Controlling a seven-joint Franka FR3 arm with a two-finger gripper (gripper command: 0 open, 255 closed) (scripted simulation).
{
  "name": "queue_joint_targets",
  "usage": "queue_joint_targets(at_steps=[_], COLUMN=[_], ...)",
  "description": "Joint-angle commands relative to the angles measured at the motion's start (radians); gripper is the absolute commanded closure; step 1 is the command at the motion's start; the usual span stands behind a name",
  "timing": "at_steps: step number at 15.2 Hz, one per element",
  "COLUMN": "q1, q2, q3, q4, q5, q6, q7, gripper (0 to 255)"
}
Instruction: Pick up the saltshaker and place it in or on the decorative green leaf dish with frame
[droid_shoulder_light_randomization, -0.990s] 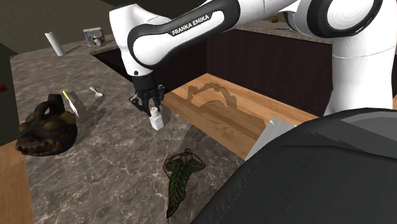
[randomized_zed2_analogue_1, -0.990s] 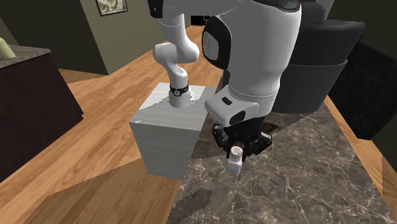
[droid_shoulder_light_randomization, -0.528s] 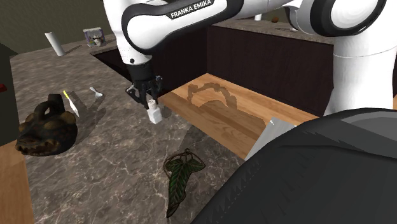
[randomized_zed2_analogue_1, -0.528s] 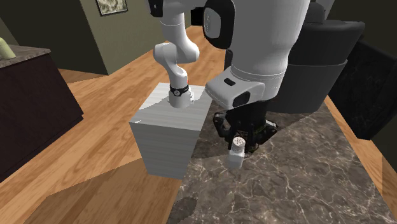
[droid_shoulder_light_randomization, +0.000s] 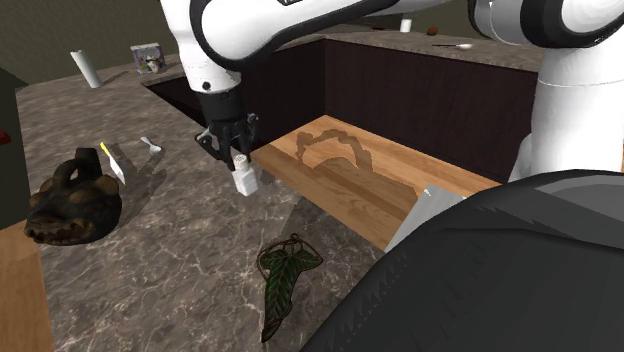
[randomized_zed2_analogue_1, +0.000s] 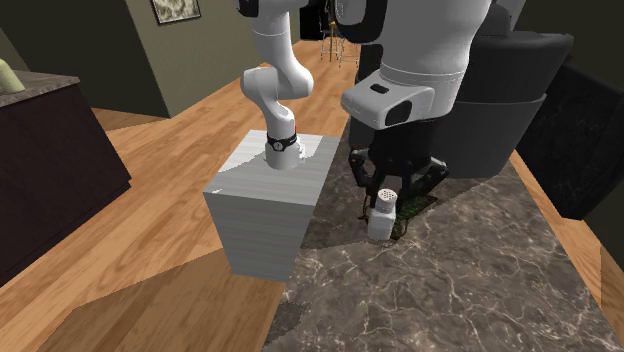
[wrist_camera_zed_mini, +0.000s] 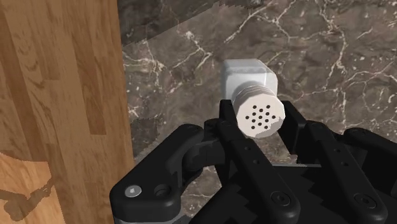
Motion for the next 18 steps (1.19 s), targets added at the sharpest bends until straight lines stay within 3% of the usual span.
queue_joint_targets(at_steps=[1, 14, 18], q1=[0.007, 0.107, 0.108], q2=[-0.058, -0.347, -0.342], q3=[0.013, 0.121, 0.122], q4=[-0.069, -0.335, -0.384], q5=[0.017, 0.13, 0.129], q6=[0.014, 0.016, 0.07], q7=[0.023, 0.212, 0.213], gripper=[255, 255, 255])
